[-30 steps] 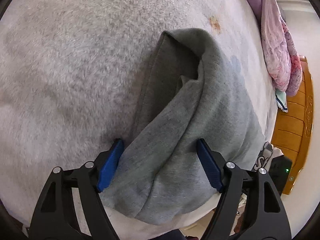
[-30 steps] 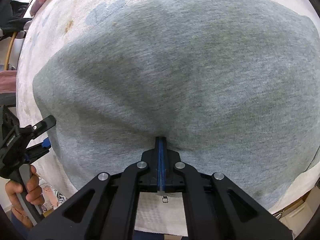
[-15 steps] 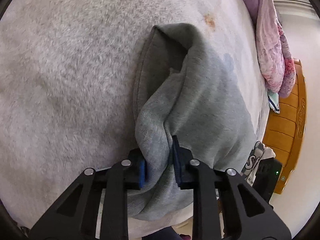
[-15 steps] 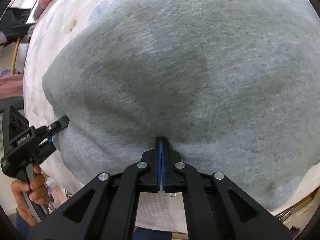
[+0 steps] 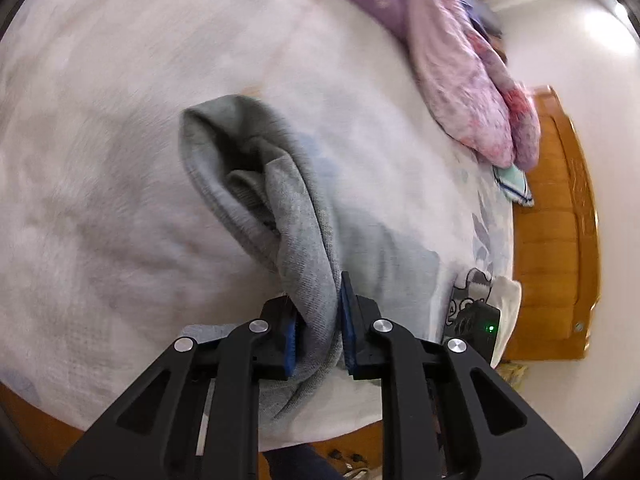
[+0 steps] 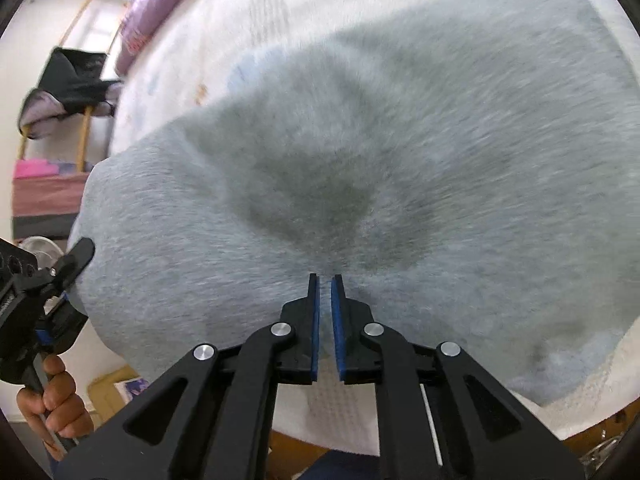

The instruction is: Fold large clothes

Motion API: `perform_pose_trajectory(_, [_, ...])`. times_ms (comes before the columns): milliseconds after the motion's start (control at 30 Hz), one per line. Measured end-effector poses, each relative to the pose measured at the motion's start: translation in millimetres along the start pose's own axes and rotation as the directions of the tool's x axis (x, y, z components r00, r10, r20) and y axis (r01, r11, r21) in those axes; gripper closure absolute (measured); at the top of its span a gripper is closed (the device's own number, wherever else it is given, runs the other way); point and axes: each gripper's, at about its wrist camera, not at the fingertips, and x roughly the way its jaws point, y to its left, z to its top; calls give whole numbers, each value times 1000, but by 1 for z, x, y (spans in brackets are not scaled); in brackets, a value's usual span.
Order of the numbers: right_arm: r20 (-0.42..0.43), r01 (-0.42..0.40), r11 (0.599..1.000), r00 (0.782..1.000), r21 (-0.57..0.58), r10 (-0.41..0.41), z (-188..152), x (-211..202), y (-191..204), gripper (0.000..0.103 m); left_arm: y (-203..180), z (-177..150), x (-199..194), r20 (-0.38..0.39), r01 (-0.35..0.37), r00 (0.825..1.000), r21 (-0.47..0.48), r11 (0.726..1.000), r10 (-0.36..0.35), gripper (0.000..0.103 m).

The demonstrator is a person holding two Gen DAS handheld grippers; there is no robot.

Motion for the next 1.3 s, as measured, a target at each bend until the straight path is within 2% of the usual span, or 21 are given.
perform_pose_trajectory(100, [33, -17, 1000, 999, 3, 17, 11, -31, -22, 95, -46, -5, 6, 13, 4, 1000, 57, 998, -5, 87])
perform_pose_trajectory(200, [68, 8, 1000, 998, 16, -9, 24, -65, -49, 95, -91, -13, 25, 11, 6, 1000, 99, 995, -7, 87])
perform_pose_trajectory(333, [105, 62, 998, 992, 30, -65, 29, -101, -88, 94, -153, -30, 76, -45, 10, 999, 140, 990, -4, 87])
perform_pose_trajectory(467, [128, 86, 994, 987, 61, -93, 25, -120, -116, 92, -191, -52, 135, -113, 5, 994, 160, 987, 13, 87])
perform_pose_trajectory(600, [141, 80, 992, 986, 98, -93, 19, -140, -148, 90, -211, -71, 194, -185, -22, 981, 189, 982, 58, 87])
perform_pose_trajectory(667, [137, 80, 991, 986, 108, -95, 12, -147, -159, 90, -214, -79, 225, -219, -65, 969, 208, 976, 111, 87])
perform_pose_trajectory(733, [134, 86, 990, 986, 114, -101, 3, -155, -172, 88, -212, -83, 249, -243, -106, 956, 232, 967, 163, 86])
perform_pose_trajectory(800, [129, 84, 988, 987, 129, -101, 1, -156, -178, 86, -212, -80, 257, -242, -119, 954, 242, 963, 178, 84])
perform_pose_trajectory(867, [127, 75, 987, 987, 141, -93, -10, -163, -188, 84, -214, -76, 254, -253, -88, 957, 221, 971, 144, 76])
perform_pose_trajectory(933, [128, 63, 987, 988, 144, -82, -13, -166, -188, 83, -214, -75, 247, -262, -41, 960, 200, 979, 94, 56])
perform_pose_trajectory(1000, [132, 57, 987, 988, 152, -78, -12, -168, -186, 83, -216, -74, 232, -263, 26, 965, 192, 981, 25, 46])
perform_pose_trajectory(1100, [155, 58, 988, 985, 140, -79, -6, -173, -175, 83, -223, -75, 200, -252, 130, 964, 180, 975, -83, 44])
perform_pose_trajectory(1167, [178, 71, 991, 980, 112, -91, -3, -178, -165, 83, -220, -69, 165, -182, 166, 974, 161, 973, -136, 43])
perform_pose_trajectory(1200, [192, 76, 993, 977, 92, -93, -1, -181, -157, 83, -207, -66, 147, -140, 162, 980, 161, 974, -139, 37])
perform_pose_trajectory(1233, [208, 94, 993, 972, 75, -107, 1, -183, -150, 83, -194, -60, 126, -65, 118, 992, 160, 980, -108, 35])
perform_pose_trajectory(1300, [245, 119, 992, 962, 31, -123, 7, -188, -132, 83, -181, -51, 109, 10, -7, 1000, 163, 987, 5, 35])
